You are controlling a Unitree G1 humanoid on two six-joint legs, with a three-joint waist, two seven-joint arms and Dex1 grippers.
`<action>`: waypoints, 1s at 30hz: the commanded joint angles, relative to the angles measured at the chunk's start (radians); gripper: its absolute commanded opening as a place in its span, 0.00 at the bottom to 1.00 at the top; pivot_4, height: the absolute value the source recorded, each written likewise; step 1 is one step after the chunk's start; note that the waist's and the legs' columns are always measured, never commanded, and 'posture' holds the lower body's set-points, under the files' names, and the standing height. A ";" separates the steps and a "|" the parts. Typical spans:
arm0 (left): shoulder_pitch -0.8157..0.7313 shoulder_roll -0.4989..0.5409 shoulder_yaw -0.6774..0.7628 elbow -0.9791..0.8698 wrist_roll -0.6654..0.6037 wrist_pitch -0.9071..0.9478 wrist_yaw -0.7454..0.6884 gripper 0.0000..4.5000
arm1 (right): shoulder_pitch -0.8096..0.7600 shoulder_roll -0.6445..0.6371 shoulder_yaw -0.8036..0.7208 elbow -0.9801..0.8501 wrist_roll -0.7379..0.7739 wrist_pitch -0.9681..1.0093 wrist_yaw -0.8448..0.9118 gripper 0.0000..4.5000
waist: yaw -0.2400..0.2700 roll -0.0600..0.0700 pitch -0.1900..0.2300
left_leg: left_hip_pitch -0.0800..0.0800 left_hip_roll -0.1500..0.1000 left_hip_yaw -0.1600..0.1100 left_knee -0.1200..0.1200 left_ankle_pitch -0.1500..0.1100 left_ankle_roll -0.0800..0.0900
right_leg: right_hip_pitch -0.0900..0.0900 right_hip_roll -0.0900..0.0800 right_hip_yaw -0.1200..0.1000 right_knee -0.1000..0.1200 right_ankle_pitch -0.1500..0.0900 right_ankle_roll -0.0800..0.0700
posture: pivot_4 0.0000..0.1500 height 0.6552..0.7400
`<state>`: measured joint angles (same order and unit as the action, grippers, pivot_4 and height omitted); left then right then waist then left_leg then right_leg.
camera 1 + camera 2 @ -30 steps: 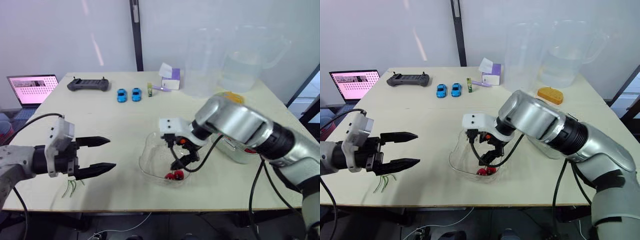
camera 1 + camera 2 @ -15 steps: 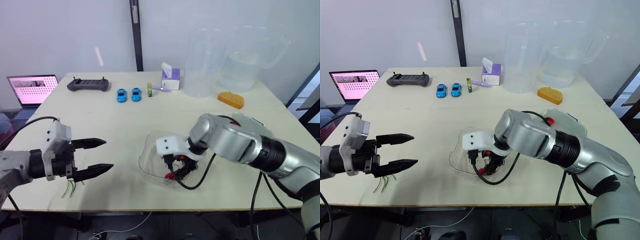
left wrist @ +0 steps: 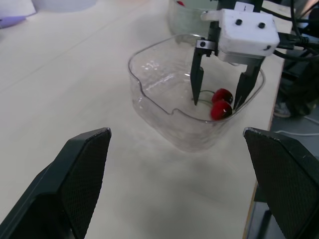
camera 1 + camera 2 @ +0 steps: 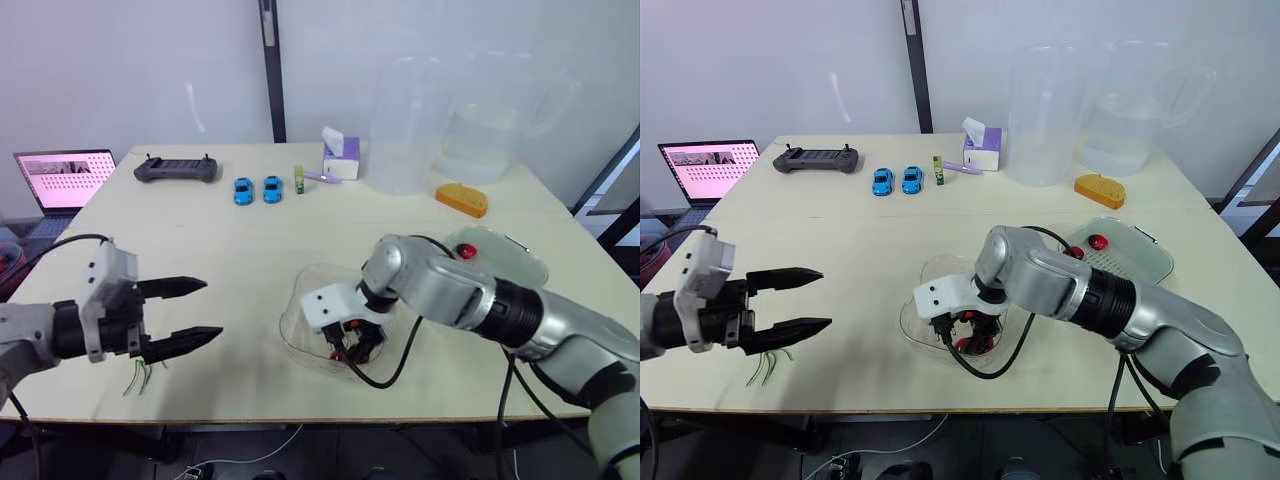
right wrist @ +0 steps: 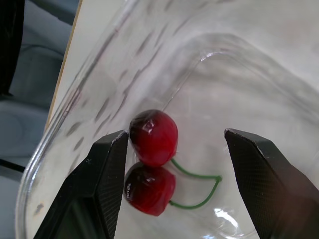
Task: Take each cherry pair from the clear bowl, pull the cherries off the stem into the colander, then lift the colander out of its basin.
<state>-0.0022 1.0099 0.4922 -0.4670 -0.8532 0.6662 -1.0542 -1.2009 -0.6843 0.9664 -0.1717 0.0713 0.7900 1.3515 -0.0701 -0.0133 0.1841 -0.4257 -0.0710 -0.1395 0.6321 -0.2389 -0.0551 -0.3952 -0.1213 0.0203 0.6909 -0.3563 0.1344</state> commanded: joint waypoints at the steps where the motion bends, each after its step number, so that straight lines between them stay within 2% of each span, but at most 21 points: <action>1: 0.006 0.012 0.050 -0.027 -0.005 0.006 0.011 1.00 | 0.000 0.011 -0.028 0.003 -0.032 -0.048 0.041 0.71 | 0.000 0.000 0.000 | 0.000 0.000 0.000 0.000 0.000 0.000 | 0.000 0.000 0.000 0.000 0.000 0.000 | 1.00 1.00; 9: 0.028 0.009 0.081 -0.052 -0.015 0.024 0.024 1.00 | 0.031 0.054 -0.029 0.054 -0.106 -0.085 0.051 0.71 | 0.000 0.000 0.000 | 0.000 0.000 0.000 0.000 0.000 0.000 | 0.000 0.000 0.000 0.000 0.000 0.000 | 1.00 1.00; 12: 0.028 0.009 0.082 -0.053 -0.015 0.025 0.027 1.00 | 0.043 0.067 -0.037 0.063 -0.125 -0.090 0.056 0.54 | 0.001 0.000 0.000 | 0.000 0.000 0.000 0.000 0.000 0.000 | 0.000 0.000 0.000 0.000 0.000 0.000 | 1.00 1.00; 15: 0.024 0.009 0.077 -0.053 -0.017 0.026 0.030 1.00 | 0.050 0.073 -0.047 0.068 -0.139 -0.094 0.062 0.25 | 0.000 0.000 0.000 | 0.000 0.000 0.000 0.000 0.000 0.000 | 0.000 0.000 0.000 0.000 0.000 0.000 | 1.00 1.00; 22: 0.005 0.012 0.053 -0.039 -0.013 0.021 0.032 1.00 | 0.026 0.087 -0.117 0.084 -0.149 -0.134 0.069 0.25 | 0.000 0.000 0.000 | 0.000 0.000 0.000 0.000 0.000 0.000 | 0.000 0.000 0.000 0.000 0.000 0.000 | 1.00 1.00; 30: -0.026 0.006 0.023 -0.035 -0.012 0.027 0.040 1.00 | 0.040 0.137 -0.149 0.180 -0.218 -0.397 0.042 0.25 | -0.001 0.000 0.000 | 0.000 0.000 0.000 0.000 0.000 -0.001 | 0.000 0.000 0.000 0.000 0.000 0.000 | 1.00 1.00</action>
<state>-0.0165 1.0103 0.5085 -0.4909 -0.8590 0.6933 -1.0195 -1.1488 -0.5585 0.8481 0.0026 -0.1226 0.4467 1.4043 -0.0711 -0.0135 0.1840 -0.4254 -0.0710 -0.1398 0.6321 -0.2385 -0.0558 -0.3948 -0.1212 0.0200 0.6910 -0.3563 0.1343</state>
